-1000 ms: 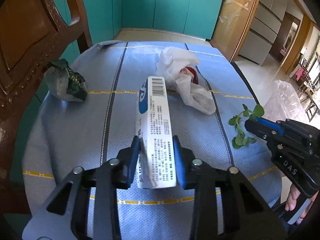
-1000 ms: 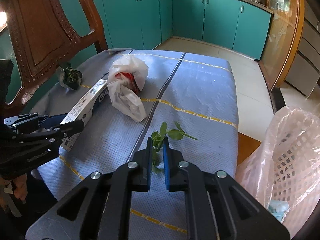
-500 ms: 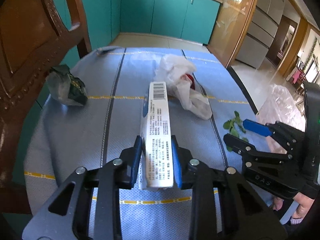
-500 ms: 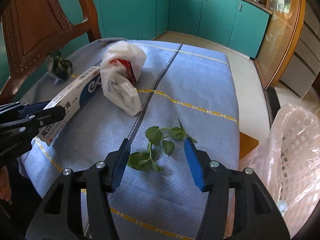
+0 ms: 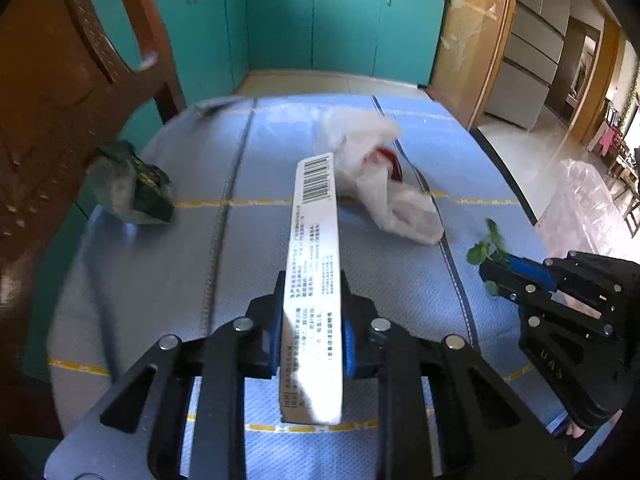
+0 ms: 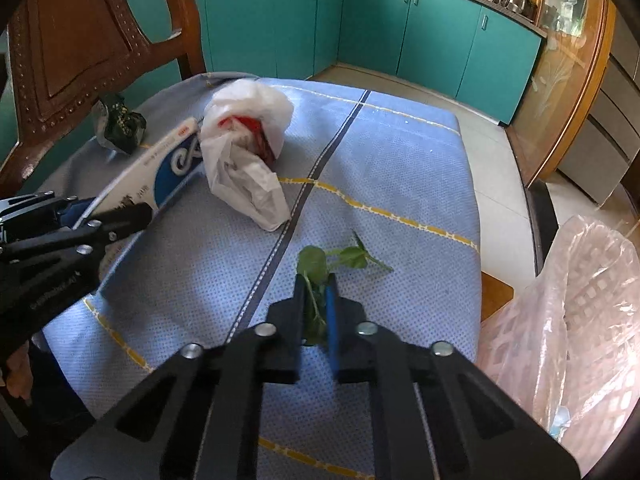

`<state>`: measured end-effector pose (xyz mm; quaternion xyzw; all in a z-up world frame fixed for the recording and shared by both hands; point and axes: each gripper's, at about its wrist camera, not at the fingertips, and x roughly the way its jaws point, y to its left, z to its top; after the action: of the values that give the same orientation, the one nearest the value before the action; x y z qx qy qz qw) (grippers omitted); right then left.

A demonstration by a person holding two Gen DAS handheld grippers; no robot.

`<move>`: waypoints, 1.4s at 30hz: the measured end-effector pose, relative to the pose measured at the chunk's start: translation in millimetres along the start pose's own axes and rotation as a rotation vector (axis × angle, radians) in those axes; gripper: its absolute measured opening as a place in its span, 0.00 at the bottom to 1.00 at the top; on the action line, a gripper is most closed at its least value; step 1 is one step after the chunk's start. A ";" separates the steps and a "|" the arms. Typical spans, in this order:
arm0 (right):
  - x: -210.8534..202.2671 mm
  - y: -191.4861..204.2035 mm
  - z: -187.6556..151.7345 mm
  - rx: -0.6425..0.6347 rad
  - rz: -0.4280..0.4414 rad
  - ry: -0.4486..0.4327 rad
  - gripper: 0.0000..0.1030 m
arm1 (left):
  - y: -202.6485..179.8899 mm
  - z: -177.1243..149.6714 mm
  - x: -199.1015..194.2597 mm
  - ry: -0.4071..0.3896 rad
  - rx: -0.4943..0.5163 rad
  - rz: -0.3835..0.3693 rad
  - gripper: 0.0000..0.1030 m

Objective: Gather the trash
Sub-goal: 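Lift and carry the medicine box and green sprig over the wastebasket with both tools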

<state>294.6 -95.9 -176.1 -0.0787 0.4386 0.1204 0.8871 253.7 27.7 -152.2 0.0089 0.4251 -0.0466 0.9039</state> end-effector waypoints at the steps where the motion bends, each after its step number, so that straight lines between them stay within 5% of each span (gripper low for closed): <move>1: -2.9 -0.8 -0.1 0.002 0.002 -0.009 0.06 | 1.0 -0.8 -5.5 -0.018 0.002 0.011 0.23; 11: -34.3 -3.9 1.4 0.009 0.012 -0.118 0.05 | 3.4 1.7 -55.2 -0.218 0.005 0.051 0.23; 34: -52.4 -10.5 0.5 0.024 0.003 -0.184 0.05 | -9.7 3.0 -66.7 -0.292 0.049 0.075 0.23; 42: -62.4 -16.7 0.1 0.043 -0.005 -0.222 0.05 | 15.8 9.2 -90.2 -0.377 -0.026 0.072 0.23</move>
<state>262.9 -120.9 -125.7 -0.0471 0.3400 0.1166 0.9320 205.0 49.8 -77.3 0.0035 0.2484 -0.0093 0.9686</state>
